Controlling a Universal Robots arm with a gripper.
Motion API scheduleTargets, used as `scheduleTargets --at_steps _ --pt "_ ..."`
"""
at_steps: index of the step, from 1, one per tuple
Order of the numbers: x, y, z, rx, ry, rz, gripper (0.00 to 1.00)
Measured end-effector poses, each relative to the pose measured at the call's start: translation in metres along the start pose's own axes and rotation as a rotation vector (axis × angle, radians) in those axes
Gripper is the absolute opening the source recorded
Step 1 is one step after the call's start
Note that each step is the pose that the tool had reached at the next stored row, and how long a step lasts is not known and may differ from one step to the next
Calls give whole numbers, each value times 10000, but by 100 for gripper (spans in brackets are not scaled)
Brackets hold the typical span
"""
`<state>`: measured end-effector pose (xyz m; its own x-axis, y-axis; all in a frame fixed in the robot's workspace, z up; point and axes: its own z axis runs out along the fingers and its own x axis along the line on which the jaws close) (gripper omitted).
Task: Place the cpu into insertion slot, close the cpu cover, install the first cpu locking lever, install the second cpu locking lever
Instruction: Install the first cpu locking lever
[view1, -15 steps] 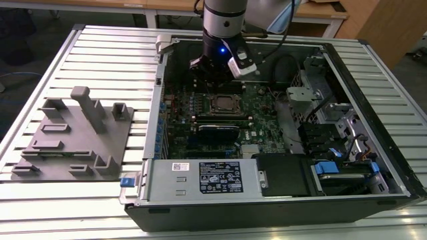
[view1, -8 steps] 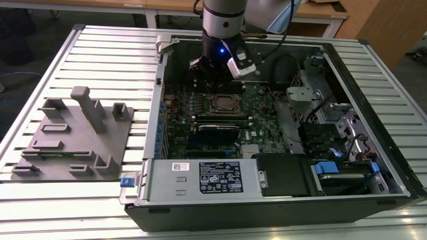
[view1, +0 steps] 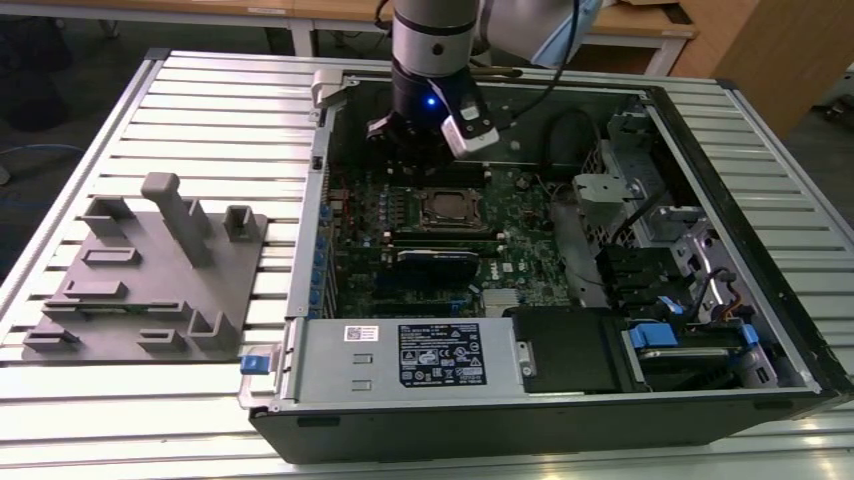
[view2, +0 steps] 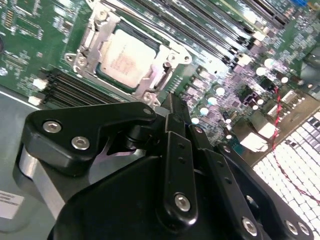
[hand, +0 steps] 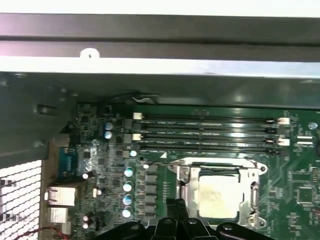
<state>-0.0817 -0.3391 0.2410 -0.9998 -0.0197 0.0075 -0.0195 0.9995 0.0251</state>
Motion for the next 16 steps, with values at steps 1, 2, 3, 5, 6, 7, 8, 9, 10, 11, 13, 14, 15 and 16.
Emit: scheduleTargets --at_steps 1,2,3,5,6,7,8,9,10,11,13,14,15,16 --pt "22 0 1 -1 -1 0 10" --pt "44 1 2 -3 -1 -1 10" --pt "62 1 3 -6 -1 -2 10" --pt "98 2 4 -9 -2 -1 10" --pt "116 2 5 -9 -2 0 10" --pt "134 2 5 -9 -2 -1 10" --pt "149 3 6 -9 -2 -1 10" --pt "163 3 6 -10 -3 -1 10" --pt "174 3 6 -15 -2 -1 10" --pt "179 3 6 -38 -3 -1 10" --pt "183 3 6 -201 -5 -3 10" --pt "185 2 6 -320 -9 -4 10" --pt "189 1 6 -432 -12 -4 10" --pt "194 -1 7 -566 -16 -6 10"
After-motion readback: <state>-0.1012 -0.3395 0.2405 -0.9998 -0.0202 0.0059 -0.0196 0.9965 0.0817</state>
